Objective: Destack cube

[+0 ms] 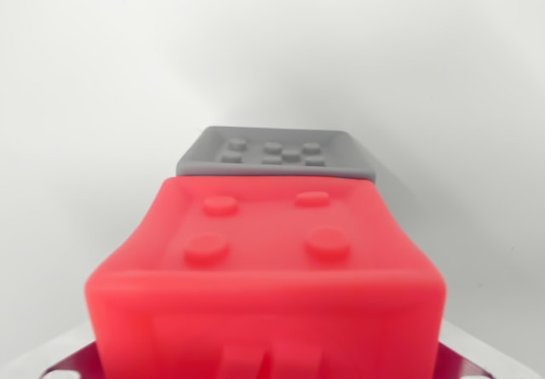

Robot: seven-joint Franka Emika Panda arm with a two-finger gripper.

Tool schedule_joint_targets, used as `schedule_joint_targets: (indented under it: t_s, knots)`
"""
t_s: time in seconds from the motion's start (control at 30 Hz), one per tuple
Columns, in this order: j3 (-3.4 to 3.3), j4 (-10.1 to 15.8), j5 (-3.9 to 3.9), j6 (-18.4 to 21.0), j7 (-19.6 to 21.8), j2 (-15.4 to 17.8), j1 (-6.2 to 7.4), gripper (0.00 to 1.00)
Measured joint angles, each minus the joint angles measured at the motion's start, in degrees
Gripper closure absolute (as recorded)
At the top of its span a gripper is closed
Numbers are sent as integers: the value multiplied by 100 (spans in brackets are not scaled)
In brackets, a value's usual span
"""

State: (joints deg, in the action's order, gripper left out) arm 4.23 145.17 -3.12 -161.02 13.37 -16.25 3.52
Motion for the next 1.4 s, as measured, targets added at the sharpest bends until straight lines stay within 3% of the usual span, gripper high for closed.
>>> schedule_joint_targets:
  t_s: [0.57,1.4]
  knots:
    - [16,31,34,215,-27,263,-4,100]
    - [45,68,209,985,-144,1096,-5,100]
